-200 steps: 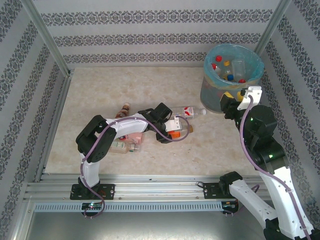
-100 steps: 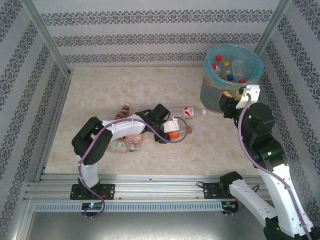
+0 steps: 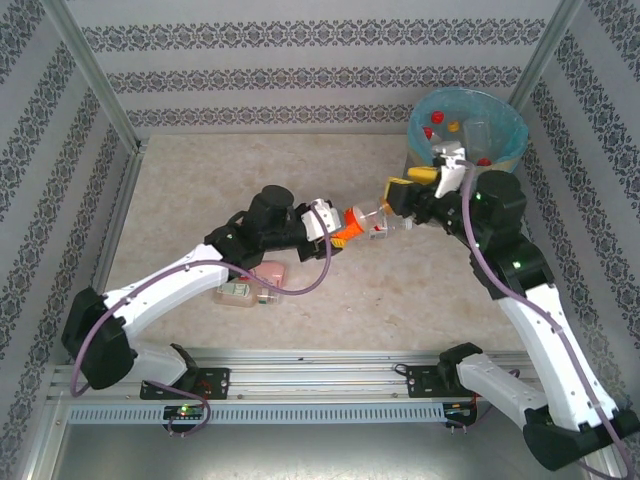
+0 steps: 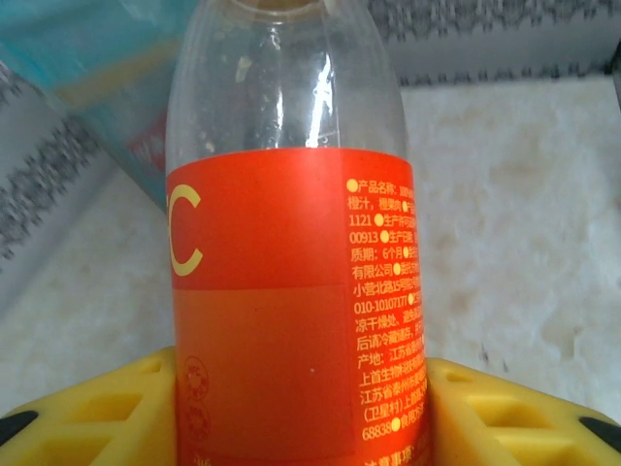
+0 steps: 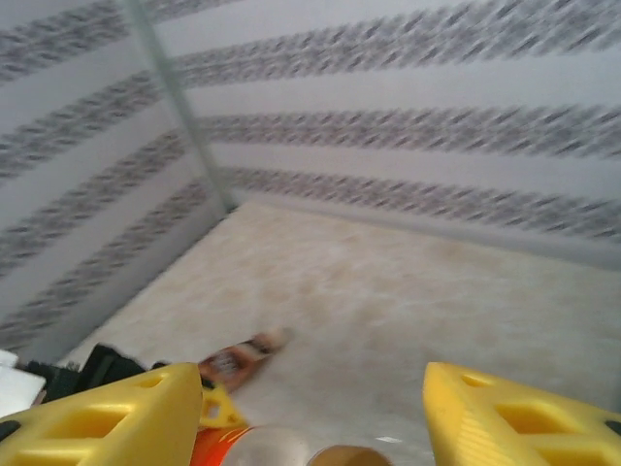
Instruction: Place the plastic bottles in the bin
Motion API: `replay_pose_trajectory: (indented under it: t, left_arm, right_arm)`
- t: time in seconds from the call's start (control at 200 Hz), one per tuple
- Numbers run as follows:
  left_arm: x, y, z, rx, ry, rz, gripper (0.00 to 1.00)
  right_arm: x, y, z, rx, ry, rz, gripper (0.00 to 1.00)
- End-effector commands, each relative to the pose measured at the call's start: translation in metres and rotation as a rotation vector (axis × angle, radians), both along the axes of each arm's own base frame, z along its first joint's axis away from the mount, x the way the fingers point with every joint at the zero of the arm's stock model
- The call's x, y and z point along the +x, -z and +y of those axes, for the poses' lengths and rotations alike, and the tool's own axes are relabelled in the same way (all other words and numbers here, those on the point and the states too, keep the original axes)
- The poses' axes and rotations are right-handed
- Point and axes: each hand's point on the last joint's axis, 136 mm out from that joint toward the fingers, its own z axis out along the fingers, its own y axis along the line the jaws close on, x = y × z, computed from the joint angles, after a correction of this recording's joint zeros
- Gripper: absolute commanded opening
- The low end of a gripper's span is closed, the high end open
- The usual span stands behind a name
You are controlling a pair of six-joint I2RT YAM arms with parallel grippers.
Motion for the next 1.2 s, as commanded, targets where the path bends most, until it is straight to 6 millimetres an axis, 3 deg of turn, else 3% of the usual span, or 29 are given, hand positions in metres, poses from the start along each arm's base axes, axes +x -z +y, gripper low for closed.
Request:
replay_pose_trajectory:
  t: [0.0, 0.13, 0.43, 0.694, 0.934, 0.989, 1.059, 1.134, 1.194]
  left_arm:
    - [0.0, -0.034, 0.004, -0.119, -0.022, -0.072, 0.41]
    - [-0.003, -0.049, 0.014, -0.167, -0.054, -0.114, 0.41]
    - [-0.011, -0.076, 0.018, -0.256, -0.042, -0.165, 0.41]
    - [-0.015, -0.081, 0.016, -0.282, -0.018, -0.182, 0.41]
    - [-0.013, -0.079, 0.017, -0.277, -0.025, -0.186, 0.42]
    - [-0.012, -0.075, 0.016, -0.265, -0.025, -0.188, 0.43]
    - [-0.008, -0.073, 0.017, -0.263, -0.049, -0.191, 0.47]
    - [-0.002, -0.075, 0.021, -0.285, -0.094, -0.201, 0.57]
    - [0.004, -0.08, 0.027, -0.318, -0.145, -0.213, 0.74]
  right_arm:
    - [-0.022, -0.034, 0.025, 0.109, -0.176, -0.026, 0.65]
    - [-0.02, -0.038, 0.02, 0.116, -0.142, -0.009, 0.71]
    - [-0.026, -0.034, 0.04, 0.179, -0.268, 0.101, 0.72]
    - [-0.02, -0.023, 0.042, 0.168, -0.268, 0.134, 0.72]
    - [-0.021, -0.023, 0.05, 0.18, -0.319, 0.152, 0.5]
    - [-0.021, -0.025, 0.048, 0.173, -0.312, 0.138, 0.39]
    - [-0.02, -0.028, 0.045, 0.165, -0.289, 0.111, 0.35]
    - [-0.018, -0.033, 0.039, 0.155, -0.25, 0.079, 0.28]
    - [-0.014, -0.038, 0.031, 0.129, -0.188, 0.047, 0.22]
